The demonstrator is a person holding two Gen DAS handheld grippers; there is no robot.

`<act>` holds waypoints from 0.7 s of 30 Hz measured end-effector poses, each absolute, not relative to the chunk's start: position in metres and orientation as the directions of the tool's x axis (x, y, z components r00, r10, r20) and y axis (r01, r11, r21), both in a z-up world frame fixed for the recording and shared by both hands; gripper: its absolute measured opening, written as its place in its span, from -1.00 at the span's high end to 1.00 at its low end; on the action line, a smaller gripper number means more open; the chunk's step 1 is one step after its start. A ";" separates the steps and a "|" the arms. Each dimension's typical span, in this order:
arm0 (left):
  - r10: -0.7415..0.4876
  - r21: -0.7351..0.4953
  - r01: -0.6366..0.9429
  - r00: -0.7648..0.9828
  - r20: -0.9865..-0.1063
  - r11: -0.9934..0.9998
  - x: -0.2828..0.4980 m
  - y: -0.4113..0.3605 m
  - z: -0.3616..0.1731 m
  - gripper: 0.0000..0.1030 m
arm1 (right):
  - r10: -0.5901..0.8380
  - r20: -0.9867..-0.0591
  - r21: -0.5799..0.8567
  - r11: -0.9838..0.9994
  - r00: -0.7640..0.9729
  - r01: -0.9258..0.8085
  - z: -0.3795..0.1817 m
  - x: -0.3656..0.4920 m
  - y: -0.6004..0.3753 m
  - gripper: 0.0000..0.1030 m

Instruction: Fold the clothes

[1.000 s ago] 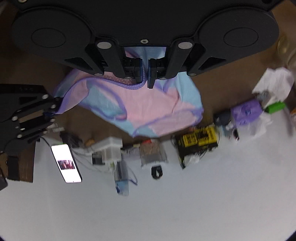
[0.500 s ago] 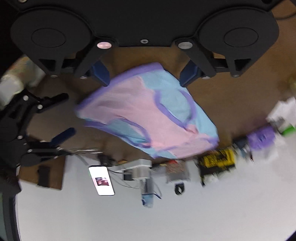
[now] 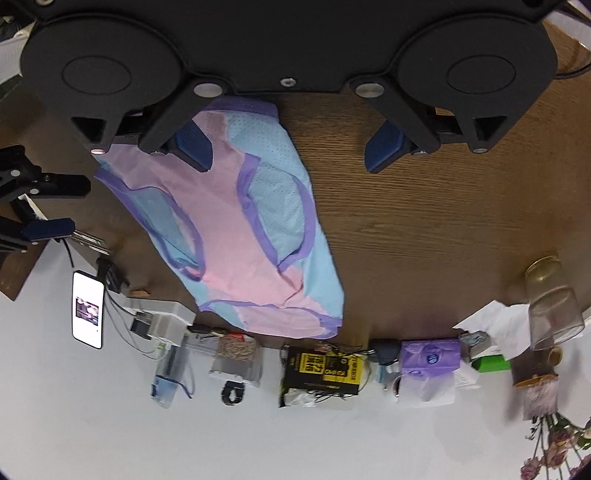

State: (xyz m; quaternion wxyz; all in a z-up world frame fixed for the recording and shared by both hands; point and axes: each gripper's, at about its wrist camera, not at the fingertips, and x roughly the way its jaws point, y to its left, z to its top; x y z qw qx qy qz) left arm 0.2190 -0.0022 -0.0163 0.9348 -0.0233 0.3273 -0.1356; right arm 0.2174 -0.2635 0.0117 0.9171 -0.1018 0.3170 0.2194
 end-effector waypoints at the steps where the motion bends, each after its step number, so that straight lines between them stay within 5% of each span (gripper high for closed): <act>1: -0.265 -0.130 0.235 0.749 -0.607 0.963 0.219 -0.003 -0.017 -0.73 | 0.337 -0.625 -0.049 0.883 0.704 -0.466 0.011 0.220 -0.262 -0.65; 11: -0.285 -0.185 0.217 0.735 -0.615 0.959 0.225 -0.020 -0.034 -0.73 | 0.364 -0.520 -0.168 0.843 0.773 -0.510 0.051 0.297 -0.209 -0.65; 19: -0.252 -0.228 0.138 0.752 -0.609 0.964 0.231 -0.025 -0.044 -0.69 | 0.391 -0.667 -0.132 0.775 0.634 -0.618 0.027 0.454 -0.095 -0.57; 21: -0.255 -0.240 0.131 0.749 -0.612 0.962 0.232 -0.024 -0.045 -0.59 | 0.361 -0.698 -0.113 0.797 0.619 -0.593 0.013 0.488 -0.077 -0.37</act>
